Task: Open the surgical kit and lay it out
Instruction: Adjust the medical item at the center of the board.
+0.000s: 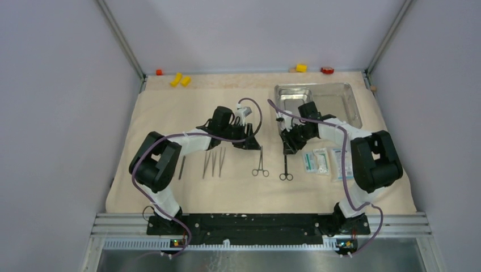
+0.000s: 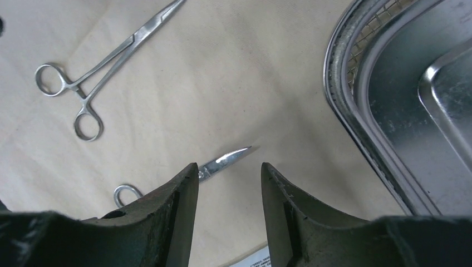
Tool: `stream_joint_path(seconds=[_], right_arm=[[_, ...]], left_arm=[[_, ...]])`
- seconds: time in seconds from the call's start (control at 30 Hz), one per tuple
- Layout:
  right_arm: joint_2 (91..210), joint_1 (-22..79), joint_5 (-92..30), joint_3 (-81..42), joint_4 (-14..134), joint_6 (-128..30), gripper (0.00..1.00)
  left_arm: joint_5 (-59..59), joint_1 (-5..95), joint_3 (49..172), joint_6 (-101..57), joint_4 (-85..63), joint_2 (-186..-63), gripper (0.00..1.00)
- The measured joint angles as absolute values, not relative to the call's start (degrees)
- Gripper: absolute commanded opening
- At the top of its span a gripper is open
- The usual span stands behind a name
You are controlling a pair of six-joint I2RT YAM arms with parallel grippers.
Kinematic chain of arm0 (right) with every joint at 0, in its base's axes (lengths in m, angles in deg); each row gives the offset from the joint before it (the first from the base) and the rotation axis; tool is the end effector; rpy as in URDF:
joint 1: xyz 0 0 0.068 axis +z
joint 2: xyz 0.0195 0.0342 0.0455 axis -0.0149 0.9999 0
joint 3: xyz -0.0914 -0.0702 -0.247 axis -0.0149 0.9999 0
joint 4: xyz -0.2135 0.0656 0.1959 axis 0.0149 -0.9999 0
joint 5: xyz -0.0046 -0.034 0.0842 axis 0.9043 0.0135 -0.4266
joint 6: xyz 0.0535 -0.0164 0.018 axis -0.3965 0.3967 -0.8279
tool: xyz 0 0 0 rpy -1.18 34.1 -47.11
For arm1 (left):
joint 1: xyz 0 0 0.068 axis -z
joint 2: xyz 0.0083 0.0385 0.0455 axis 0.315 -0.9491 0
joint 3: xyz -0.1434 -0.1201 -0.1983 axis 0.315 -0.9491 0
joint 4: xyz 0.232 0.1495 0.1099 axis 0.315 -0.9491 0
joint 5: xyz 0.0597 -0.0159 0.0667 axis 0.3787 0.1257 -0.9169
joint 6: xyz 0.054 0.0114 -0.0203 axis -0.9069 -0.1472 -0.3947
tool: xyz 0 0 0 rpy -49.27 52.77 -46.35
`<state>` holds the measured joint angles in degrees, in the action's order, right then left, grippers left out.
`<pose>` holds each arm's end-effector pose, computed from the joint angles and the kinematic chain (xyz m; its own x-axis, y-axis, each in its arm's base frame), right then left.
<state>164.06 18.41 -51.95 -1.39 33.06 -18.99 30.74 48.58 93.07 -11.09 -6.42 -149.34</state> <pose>0.3235 0.1343 0.1517 -0.5960 -0.5764 -0.5591 -0.7784 0.5858 0.2259 0.3247 -0.2202 0.1439 -0.8153 0.1317 -0.5639 0.5427 0.5133 -0.6648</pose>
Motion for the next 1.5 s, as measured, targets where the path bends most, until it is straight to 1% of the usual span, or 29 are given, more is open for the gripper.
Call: stream_joint_path(seconds=[0.13,0.3,0.53,1.17,1.5], right_arm=[[166.9,18.4,-51.3,-2.2,32.6,-18.8,0.45],[167.8,18.4,-51.2,-3.7,32.6,-18.8,0.45],[169.3,18.4,-51.2,-5.0,32.8,-18.8,0.42],[170.5,18.4,-52.2,-5.0,32.5,-18.9,0.29],[171.4,18.5,-52.3,-5.8,32.2,-18.9,0.18]], left_arm=[[30.7,48.6,93.1,-11.3,-6.5,-149.2,0.55],[30.8,48.6,93.1,-11.3,-6.8,-149.2,0.56],[31.0,48.6,93.1,-11.3,-6.8,-149.2,0.56],[31.4,48.6,93.1,-11.2,-6.7,-149.2,0.56],[31.7,48.6,93.1,-11.2,-6.7,-149.2,0.56]])
